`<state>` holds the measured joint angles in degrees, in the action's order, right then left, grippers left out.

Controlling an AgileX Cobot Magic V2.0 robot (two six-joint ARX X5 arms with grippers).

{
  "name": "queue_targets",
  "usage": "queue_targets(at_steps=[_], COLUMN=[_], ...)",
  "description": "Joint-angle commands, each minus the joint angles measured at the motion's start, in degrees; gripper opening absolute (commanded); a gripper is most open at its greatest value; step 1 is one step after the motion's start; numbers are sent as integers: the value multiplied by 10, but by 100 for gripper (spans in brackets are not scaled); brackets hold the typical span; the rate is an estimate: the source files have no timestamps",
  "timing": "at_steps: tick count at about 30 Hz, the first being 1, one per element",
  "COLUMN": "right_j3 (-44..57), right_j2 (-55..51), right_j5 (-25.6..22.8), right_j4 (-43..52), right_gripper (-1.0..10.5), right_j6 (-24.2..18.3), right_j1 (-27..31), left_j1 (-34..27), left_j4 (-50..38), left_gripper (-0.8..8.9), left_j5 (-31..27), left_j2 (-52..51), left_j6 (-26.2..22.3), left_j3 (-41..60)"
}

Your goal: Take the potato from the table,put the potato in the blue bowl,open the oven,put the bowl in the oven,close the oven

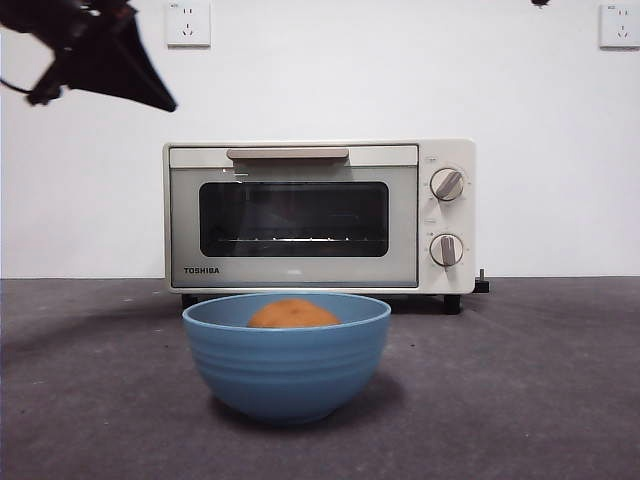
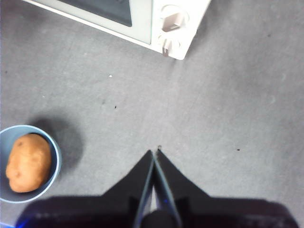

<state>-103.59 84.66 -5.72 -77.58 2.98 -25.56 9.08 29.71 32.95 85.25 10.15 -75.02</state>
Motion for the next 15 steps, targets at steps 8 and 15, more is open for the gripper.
queue_targets(at_steps=[8,15], right_j3=[100,285], right_j2=[-44,-128], right_j5=[61,125], right_j4=[71,146], right_gripper=[-8,-8], right_j6=[-37,-50], right_j1=[58,93], left_j1=[35,59], left_j4=[63,130], left_gripper=[-5,-5], left_j5=[-17,-71], left_j2=[120,192], left_j6=[-13,-58], left_j3=[-175,-276])
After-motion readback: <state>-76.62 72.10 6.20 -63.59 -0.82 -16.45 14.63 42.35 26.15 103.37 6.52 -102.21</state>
